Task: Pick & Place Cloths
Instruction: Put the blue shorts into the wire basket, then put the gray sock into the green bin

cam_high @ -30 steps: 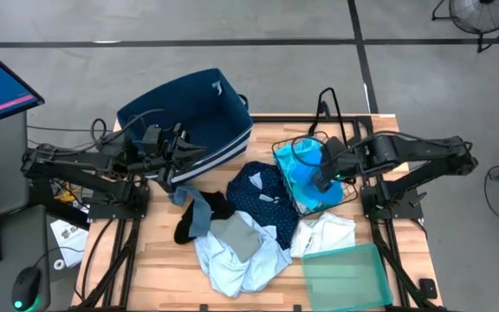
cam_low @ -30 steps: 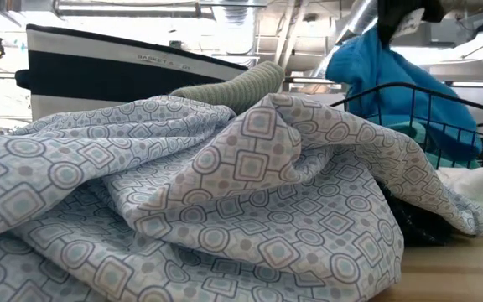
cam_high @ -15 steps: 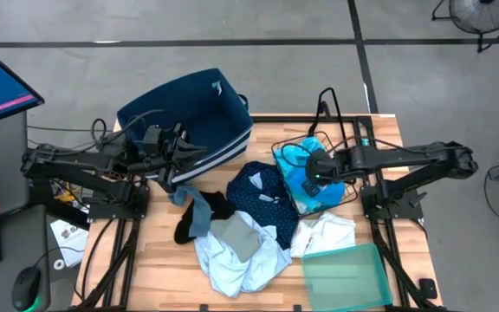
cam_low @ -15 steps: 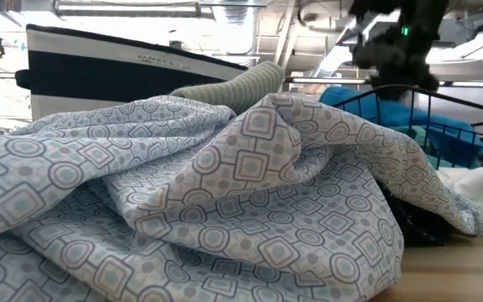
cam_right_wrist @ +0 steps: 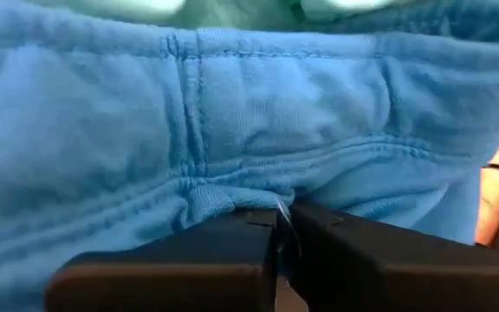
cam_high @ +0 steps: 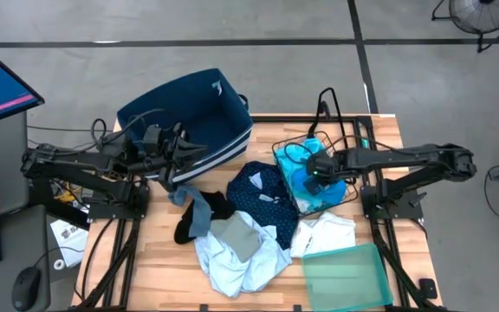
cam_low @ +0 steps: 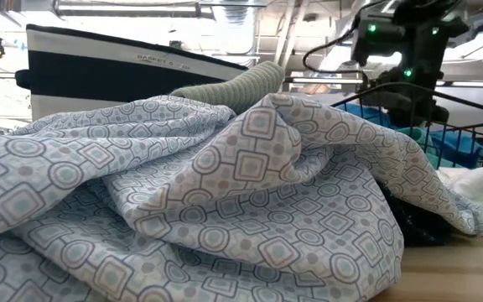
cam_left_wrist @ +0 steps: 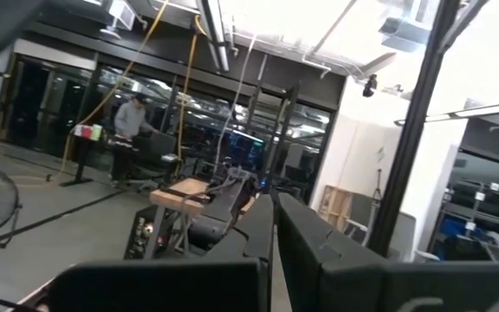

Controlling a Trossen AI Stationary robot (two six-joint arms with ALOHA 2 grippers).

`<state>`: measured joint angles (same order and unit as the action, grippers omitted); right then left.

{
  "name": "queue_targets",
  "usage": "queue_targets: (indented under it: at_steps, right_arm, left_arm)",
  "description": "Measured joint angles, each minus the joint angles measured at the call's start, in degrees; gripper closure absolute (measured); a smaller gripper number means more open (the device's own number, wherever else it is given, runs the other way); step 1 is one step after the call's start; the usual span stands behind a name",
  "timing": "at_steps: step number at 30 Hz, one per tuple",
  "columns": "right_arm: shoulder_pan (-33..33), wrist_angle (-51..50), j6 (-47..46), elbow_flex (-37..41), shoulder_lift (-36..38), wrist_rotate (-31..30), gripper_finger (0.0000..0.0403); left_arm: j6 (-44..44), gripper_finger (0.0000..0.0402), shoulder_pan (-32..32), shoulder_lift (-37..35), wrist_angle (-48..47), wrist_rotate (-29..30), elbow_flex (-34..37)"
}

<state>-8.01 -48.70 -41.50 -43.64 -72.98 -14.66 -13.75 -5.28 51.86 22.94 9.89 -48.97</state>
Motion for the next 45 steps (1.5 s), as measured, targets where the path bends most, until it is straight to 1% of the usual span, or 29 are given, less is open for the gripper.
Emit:
queue_targets:
  at_steps: [3,6,10,13,16,18,22,24,29,31,33,36,39,42,45]
  right_arm:
    - [0.0,-0.2,0.1,0.0,-1.7,-0.2,0.0386]
    - [0.0,-0.7,0.4,-0.5,-3.4,-0.1,0.0358]
    - [0.0,-2.7,5.5,-3.7,-3.8,1.7,0.0310]
    - [0.0,-5.9,8.1,-7.7,-3.8,2.0,0.0268]
    - [0.0,-9.7,10.3,-12.8,-3.8,2.5,0.0224]
    - [0.0,-12.1,10.9,-16.5,-3.8,2.6,0.0198]
    - [0.6,-15.7,12.0,-23.5,-3.8,2.8,0.0165]
    - [1.0,-16.9,12.7,-26.5,-3.8,2.8,0.0160]
    - [3.0,-19.9,12.9,-33.0,-3.8,2.8,0.0160]
    - [4.3,-21.0,12.0,-35.3,-3.8,2.8,0.0163]
    - [5.8,-21.4,11.7,-37.3,-3.8,2.8,0.0165]
    - [8.5,-21.5,11.6,-39.4,-3.7,2.7,0.0168]
    - [10.7,-21.1,11.3,-39.8,-3.7,2.7,0.0171]
    - [12.5,-21.1,9.0,-39.7,-3.7,2.5,0.0174]
    - [14.3,-20.9,6.7,-39.5,-4.0,2.3,0.0177]
  left_arm:
    - [0.0,0.0401,0.0,0.0,0.0,1.4,0.0]
    - [0.0,0.0401,0.0,0.0,0.0,2.4,0.0]
    - [0.6,0.0401,0.0,0.0,-0.2,2.4,0.0]
    - [2.1,0.0400,0.0,0.0,-1.9,2.6,0.0]
    - [2.9,0.0389,0.0,0.0,-4.5,2.6,0.0]
    - [3.0,0.0375,-0.4,0.0,-6.2,0.7,0.0]
    - [3.0,0.0332,-2.2,1.1,-7.1,-6.5,-0.1]
    - [3.0,0.0307,-4.0,2.2,-7.6,-8.3,-0.1]
    - [2.2,0.0243,-8.3,5.0,-8.1,-10.4,-0.1]
    - [0.4,0.0222,-10.1,5.5,-10.8,-10.5,-0.1]
    - [-1.7,0.0208,-11.7,5.8,-15.5,-10.5,-0.1]
    - [-3.4,0.0201,-14.3,5.8,-23.8,-9.5,-0.1]
    - [-2.6,0.0203,-16.9,7.1,-28.7,-5.6,-0.1]
    - [-0.7,0.0208,-18.5,10.1,-30.5,-1.8,0.0]
    - [1.2,0.0210,-19.0,14.4,-31.2,-0.2,0.0]
